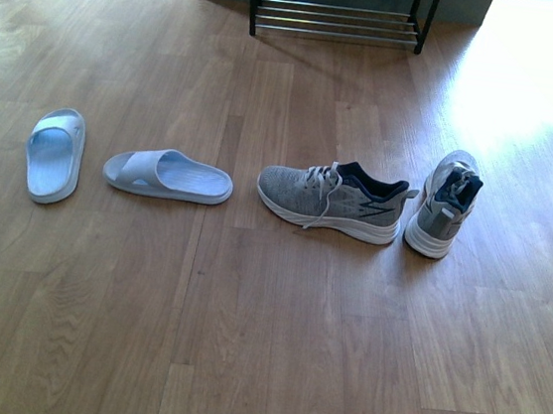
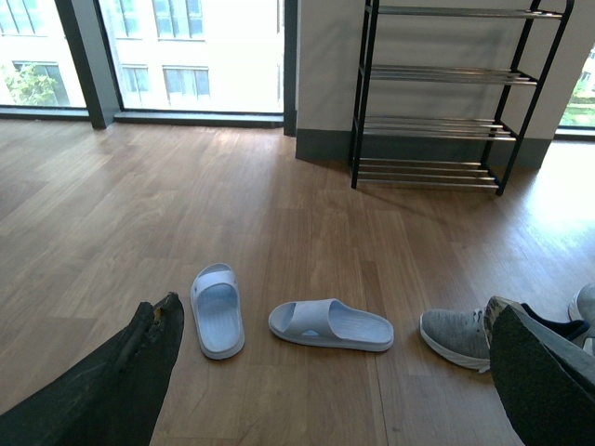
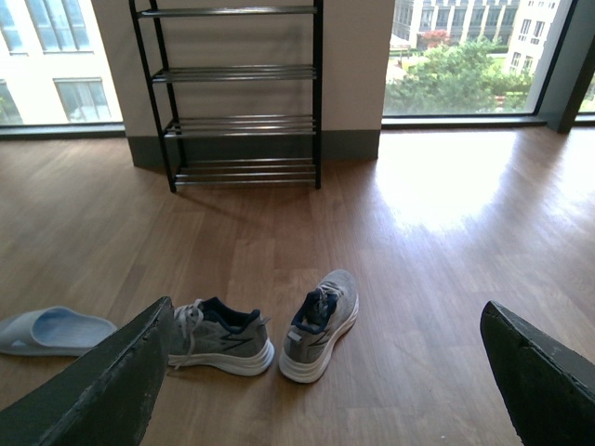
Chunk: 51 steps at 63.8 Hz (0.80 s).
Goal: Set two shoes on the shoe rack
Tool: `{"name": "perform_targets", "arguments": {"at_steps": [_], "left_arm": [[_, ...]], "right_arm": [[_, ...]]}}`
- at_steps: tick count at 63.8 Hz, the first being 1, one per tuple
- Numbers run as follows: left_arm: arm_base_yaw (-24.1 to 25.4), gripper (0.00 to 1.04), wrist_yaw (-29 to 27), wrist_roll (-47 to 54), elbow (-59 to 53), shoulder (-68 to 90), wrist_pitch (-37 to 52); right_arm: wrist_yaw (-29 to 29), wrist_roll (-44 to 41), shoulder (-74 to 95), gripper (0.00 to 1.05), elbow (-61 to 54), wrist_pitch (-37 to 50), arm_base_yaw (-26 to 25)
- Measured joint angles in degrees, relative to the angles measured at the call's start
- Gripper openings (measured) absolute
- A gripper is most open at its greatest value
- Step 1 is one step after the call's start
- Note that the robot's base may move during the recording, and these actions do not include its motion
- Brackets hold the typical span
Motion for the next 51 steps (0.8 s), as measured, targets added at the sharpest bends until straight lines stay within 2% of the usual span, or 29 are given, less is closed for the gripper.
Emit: {"name": "perform_targets", "arguments": {"at_steps": [51], "left_arm": [[0.0,0.95,0.0,0.0,0.0,0.0,0.0]], "right_arm": [[0.0,0.0,0.0,0.96,0.0,0.0,0.0]]}}
